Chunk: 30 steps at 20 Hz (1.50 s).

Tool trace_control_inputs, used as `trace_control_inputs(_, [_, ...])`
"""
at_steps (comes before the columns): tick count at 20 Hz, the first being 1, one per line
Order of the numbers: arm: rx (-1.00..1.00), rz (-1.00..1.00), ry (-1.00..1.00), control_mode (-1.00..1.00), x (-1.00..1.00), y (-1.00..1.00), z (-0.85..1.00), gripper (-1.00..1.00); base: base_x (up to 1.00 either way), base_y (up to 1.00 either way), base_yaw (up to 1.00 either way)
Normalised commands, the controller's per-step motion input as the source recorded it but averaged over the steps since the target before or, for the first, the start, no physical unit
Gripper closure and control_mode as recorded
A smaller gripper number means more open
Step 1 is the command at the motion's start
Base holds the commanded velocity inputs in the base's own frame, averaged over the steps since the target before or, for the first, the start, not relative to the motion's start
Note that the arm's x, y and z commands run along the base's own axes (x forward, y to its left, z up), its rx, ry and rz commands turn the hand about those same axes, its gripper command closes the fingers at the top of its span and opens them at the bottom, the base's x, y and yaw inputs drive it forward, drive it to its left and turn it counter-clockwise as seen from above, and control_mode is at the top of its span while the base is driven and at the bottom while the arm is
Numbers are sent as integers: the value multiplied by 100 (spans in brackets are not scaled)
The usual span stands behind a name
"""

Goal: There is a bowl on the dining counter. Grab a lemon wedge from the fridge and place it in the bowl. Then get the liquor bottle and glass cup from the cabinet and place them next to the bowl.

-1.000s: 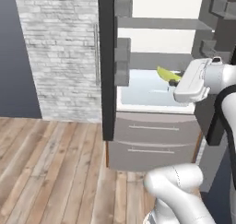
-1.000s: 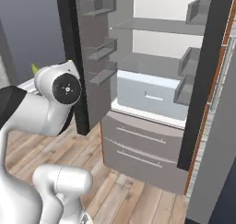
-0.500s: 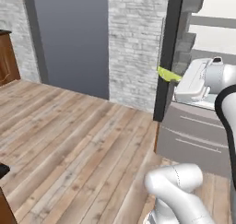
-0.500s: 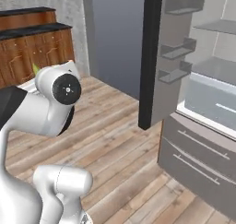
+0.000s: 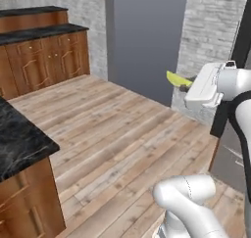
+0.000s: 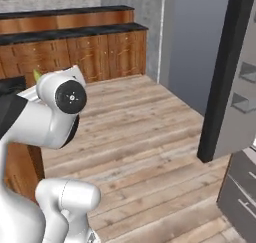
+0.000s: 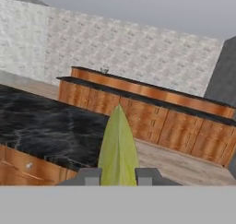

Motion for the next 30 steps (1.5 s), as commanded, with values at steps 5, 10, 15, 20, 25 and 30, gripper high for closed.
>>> trace_control_inputs(5, [0, 0, 0, 100, 0, 0, 0, 100, 87, -32, 55])
trace_control_inputs(10, [0, 0, 0, 100, 0, 0, 0, 100, 100, -39, 48])
trace_control_inputs(15, [0, 0, 0, 100, 0, 0, 0, 100, 100, -43, 33])
trace_control_inputs(20, [0, 0, 0, 100, 0, 0, 0, 100, 100, -48, 20])
trace_control_inputs(25, [0, 0, 0, 100, 0, 0, 0, 100, 100, -48, 16])
trace_control_inputs(30, [0, 0, 0, 100, 0, 0, 0, 100, 100, -27, 30])
